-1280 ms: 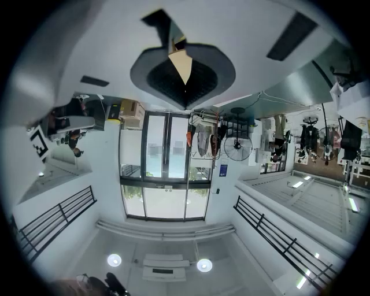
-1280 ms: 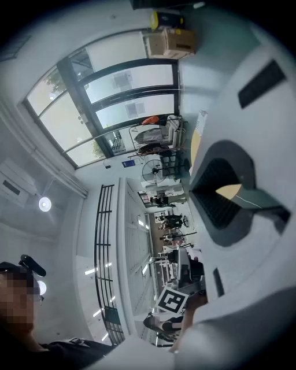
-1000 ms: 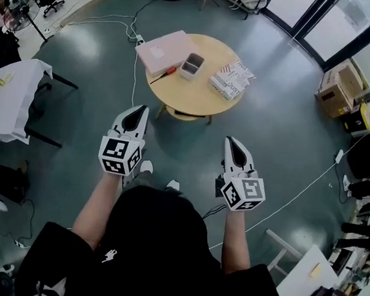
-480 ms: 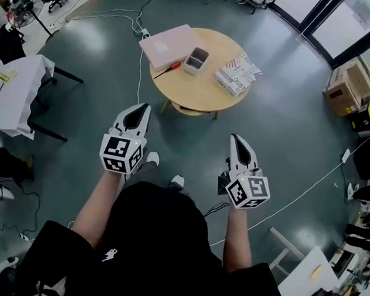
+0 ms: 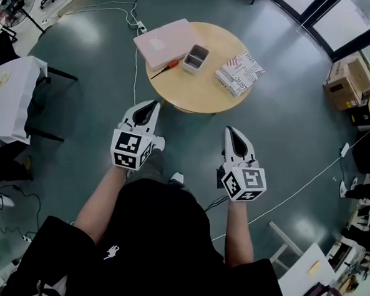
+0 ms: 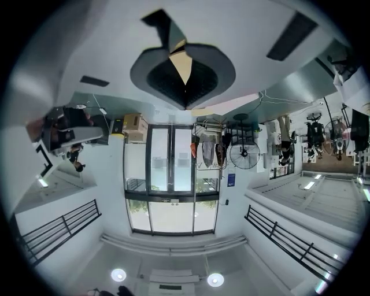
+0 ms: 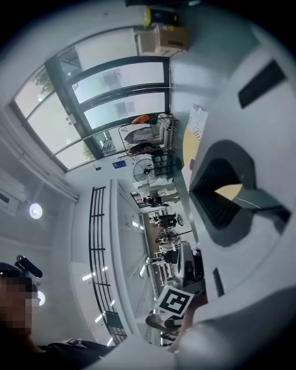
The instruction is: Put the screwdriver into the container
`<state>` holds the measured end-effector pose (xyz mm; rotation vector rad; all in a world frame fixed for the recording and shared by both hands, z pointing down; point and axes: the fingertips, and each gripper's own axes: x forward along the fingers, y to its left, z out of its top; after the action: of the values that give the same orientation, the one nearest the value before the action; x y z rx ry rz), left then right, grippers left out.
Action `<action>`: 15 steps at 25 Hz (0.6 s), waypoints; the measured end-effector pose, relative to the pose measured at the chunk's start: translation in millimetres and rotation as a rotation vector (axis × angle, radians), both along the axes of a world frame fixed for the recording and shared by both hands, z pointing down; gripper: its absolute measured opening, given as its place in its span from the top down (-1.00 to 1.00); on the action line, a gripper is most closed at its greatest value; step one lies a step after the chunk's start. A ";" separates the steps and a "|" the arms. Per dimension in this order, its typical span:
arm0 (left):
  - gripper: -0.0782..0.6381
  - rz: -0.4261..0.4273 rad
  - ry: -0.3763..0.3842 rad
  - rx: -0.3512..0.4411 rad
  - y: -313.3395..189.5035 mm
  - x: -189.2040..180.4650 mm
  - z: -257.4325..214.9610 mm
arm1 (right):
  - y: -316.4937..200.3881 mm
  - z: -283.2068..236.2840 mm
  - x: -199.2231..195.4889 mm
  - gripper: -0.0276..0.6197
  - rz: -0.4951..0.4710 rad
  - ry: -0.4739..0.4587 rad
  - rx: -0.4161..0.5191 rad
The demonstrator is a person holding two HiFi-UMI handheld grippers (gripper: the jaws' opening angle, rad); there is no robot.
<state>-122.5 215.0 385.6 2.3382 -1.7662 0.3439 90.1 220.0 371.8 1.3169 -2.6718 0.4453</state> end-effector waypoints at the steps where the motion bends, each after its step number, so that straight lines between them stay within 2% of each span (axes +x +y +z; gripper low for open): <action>1: 0.78 0.011 -0.004 0.003 -9.9 0.7 0.2 | -8.4 -0.5 -5.6 0.91 -0.004 0.013 0.003; 6: 0.78 0.070 0.006 0.045 -62.2 -3.7 -13.3 | -53.0 -14.1 -25.3 0.91 0.007 0.027 0.030; 15: 0.78 0.102 0.036 0.113 -149.0 -48.0 -40.8 | -133.2 -42.2 -48.9 0.91 0.092 0.023 0.082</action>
<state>-170.5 65.9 344.8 2.5023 -1.6957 0.2214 41.2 86.7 329.7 1.4626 -2.6449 0.3317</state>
